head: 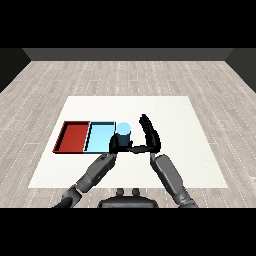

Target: Pick the blue can and put it in the blue box

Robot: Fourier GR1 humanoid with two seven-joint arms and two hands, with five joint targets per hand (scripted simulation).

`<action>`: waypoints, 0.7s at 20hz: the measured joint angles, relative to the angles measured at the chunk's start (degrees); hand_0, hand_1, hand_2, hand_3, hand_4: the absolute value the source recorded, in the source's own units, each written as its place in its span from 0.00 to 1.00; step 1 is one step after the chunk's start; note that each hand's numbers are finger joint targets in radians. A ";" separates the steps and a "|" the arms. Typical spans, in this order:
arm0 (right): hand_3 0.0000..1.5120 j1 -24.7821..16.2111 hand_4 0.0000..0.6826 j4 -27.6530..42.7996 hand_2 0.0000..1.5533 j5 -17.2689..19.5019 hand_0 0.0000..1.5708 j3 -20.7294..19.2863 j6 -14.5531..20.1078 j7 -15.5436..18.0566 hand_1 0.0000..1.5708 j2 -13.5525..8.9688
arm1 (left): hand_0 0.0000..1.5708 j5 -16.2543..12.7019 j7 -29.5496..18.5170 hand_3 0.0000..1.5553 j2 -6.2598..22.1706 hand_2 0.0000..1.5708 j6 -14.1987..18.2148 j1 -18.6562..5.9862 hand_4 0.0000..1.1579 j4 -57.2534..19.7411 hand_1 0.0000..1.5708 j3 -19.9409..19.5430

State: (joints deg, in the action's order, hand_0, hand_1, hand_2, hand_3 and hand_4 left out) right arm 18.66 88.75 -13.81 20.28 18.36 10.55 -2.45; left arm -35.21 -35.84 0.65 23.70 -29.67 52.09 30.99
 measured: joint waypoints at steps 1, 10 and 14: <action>0.00 -1.03 0.00 1.59 0.00 -1.16 0.00 -1.37 -0.71 0.42 0.00 -0.69 | 1.00 0.13 0.43 0.98 0.70 1.00 -0.39 -0.80 0.99 -0.48 1.00 -0.73; 0.00 -8.60 0.00 6.01 0.00 -8.72 0.00 -10.90 -4.50 4.68 0.00 -2.14 | 1.00 3.75 5.20 0.98 7.83 1.00 1.61 -4.44 0.99 -2.66 1.00 -5.43; 0.00 -10.56 0.00 6.29 0.00 -10.10 0.00 -12.91 -5.69 5.33 0.00 -2.59 | 1.00 5.99 8.95 0.97 12.28 1.00 3.19 -5.15 0.99 -4.58 1.00 -6.67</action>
State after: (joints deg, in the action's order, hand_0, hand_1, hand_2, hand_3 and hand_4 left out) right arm 8.10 95.04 -23.92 7.37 12.67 15.88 -5.04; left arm -29.22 -26.89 12.93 26.89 -34.82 47.51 24.32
